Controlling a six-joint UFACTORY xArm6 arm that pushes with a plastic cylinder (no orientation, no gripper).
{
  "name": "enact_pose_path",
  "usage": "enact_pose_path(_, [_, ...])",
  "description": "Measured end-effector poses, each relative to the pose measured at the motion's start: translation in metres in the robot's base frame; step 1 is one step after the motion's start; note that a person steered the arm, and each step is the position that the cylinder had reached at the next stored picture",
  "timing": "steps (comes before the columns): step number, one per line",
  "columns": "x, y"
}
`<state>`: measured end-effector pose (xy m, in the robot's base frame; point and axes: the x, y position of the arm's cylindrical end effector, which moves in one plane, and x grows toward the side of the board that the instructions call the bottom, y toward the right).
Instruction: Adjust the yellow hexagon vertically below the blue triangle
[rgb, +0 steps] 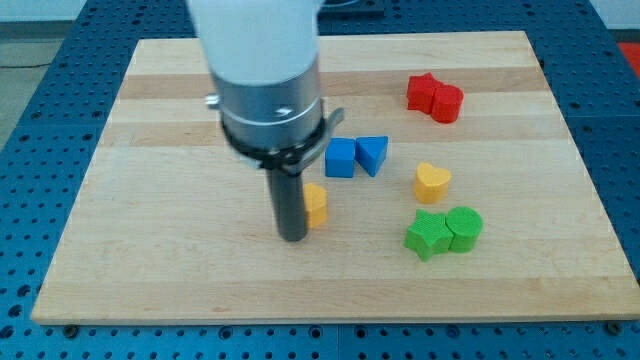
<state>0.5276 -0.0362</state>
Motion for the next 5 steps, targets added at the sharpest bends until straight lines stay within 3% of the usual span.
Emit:
enact_pose_path(1, [-0.013,0.013])
enact_pose_path(3, [-0.016,-0.031])
enact_pose_path(5, [-0.041,0.029])
